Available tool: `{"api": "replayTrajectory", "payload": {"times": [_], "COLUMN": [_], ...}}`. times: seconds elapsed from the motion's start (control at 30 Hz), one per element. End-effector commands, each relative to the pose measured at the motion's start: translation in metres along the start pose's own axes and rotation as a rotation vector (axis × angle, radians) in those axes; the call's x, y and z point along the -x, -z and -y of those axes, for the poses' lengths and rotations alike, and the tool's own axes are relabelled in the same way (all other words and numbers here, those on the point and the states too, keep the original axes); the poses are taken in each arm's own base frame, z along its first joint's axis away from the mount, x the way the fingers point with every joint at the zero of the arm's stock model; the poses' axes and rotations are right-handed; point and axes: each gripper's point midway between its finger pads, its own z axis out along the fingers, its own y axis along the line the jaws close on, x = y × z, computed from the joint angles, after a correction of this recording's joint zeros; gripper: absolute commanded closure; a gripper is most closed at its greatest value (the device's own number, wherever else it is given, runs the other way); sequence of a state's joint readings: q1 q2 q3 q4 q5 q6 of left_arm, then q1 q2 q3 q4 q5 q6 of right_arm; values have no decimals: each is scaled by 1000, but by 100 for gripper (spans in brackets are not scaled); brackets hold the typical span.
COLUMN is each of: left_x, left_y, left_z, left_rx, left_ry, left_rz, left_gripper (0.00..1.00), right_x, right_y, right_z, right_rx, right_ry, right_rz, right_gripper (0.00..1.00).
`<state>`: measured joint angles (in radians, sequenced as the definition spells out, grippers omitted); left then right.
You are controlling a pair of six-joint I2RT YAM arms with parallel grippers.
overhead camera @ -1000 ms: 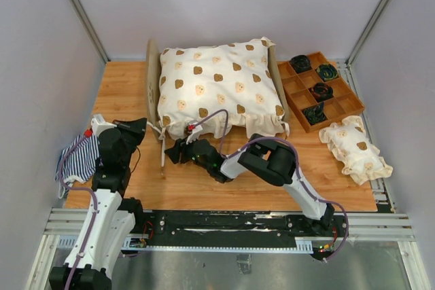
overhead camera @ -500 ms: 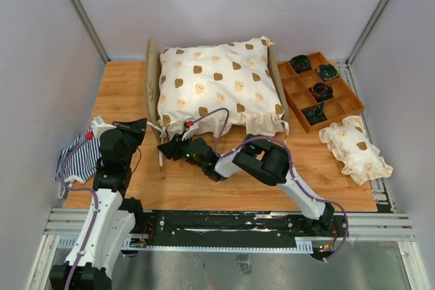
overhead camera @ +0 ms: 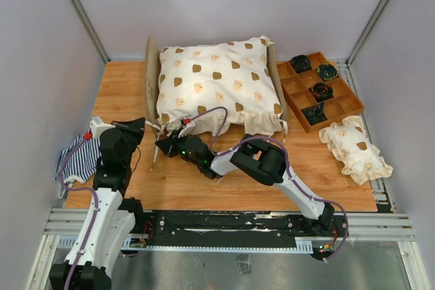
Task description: Set up the pet bed
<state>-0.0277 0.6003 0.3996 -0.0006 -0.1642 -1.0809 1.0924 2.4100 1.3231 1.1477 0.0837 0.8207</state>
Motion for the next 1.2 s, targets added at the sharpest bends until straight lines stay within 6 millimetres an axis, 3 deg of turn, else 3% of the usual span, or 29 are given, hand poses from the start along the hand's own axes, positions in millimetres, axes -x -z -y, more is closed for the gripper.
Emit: {"api": "replayTrajectory", "payload": {"times": [0.0,0.23,0.43,0.53,0.7,0.87,1.03,1.17], "left_x": [24,49,97,119,137,152,157,136], "left_y": [0,-6,-13,-10,-7,-3,9,14], "left_z": [23,34,43,57,82,106,129,140], "left_rx": [-48,-47,42,55,18,-26,-122,-226], "left_ry": [-15,-111,-306,-351,-363,-361,-337,-305], "left_rz": [87,194,390,471,540,585,603,504], "left_gripper": [100,100,100,100,100,100,100,100], "right_x": [-56,-55,-44,-38,-21,-4,6,2], "right_y": [20,42,56,60,57,53,61,64], "right_z": [57,68,76,81,78,70,84,86], "right_rx": [-169,-196,-232,-269,-278,-279,-350,-339], "right_ry": [-59,3,135,189,248,293,295,261], "right_rz": [-147,-143,-140,-145,-104,-63,-12,4], "right_gripper": [99,100,100,100,100,100,100,100]}}
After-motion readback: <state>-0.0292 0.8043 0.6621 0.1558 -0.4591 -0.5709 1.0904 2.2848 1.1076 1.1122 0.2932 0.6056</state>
